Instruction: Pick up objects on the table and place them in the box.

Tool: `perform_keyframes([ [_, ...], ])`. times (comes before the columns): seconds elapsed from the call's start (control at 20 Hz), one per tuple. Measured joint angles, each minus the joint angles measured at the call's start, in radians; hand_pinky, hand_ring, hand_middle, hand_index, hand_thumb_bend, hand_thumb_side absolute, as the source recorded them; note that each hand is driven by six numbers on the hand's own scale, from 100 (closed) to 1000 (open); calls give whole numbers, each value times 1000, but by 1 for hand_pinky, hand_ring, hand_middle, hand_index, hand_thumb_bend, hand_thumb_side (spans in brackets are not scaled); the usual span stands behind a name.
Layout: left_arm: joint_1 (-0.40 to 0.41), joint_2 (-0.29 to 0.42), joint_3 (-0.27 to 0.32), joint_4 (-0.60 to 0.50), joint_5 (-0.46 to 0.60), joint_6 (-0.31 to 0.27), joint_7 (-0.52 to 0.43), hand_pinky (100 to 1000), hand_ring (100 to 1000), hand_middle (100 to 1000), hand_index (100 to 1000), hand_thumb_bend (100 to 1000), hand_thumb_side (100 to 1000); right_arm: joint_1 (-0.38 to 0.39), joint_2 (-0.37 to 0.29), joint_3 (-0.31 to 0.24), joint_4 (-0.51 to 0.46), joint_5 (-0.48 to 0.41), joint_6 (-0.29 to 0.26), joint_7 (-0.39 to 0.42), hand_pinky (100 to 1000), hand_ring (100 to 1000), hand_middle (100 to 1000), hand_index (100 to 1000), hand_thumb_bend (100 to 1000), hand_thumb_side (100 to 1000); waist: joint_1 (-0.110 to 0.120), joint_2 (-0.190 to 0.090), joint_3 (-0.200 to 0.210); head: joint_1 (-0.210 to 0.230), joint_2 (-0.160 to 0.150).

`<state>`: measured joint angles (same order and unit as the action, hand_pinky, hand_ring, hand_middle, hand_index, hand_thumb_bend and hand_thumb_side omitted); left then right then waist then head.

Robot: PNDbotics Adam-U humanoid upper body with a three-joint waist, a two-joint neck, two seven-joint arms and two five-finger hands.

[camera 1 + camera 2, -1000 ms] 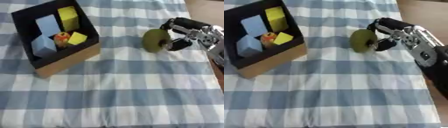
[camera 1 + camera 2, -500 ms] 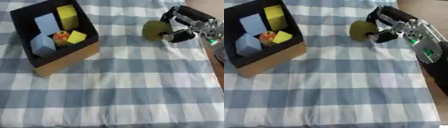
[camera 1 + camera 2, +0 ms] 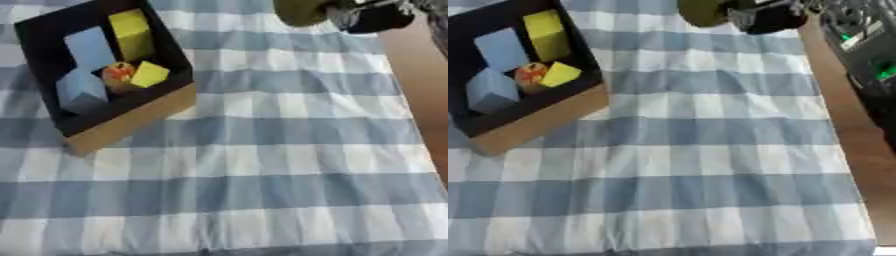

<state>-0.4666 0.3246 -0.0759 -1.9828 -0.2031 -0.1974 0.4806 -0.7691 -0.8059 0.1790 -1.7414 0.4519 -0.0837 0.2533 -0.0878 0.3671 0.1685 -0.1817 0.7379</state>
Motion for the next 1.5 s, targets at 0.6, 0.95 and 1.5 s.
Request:
perform_keyframes([
  [0.6, -17, -2, -10, 0, 2, -9, -9, 751, 865, 769, 796, 473, 654, -326, 280, 112, 184, 60, -46, 86, 769, 688, 343, 599, 100, 100, 0, 0, 37, -40, 0],
  [0.95, -54, -19, -24, 0, 13, -34, -26, 753, 859, 764, 795, 482, 644, -391, 481, 136, 398, 213, -100, 52, 771, 691, 338, 598, 100, 100, 0, 0, 71, -85, -9],
  [1.5, -71, -28, -25, 0, 21, -62, -32, 753, 859, 765, 796, 488, 643, -378, 623, 136, 625, 418, -154, -43, 847, 886, 678, 873, 225, 100, 0, 1, 91, -117, -26],
])
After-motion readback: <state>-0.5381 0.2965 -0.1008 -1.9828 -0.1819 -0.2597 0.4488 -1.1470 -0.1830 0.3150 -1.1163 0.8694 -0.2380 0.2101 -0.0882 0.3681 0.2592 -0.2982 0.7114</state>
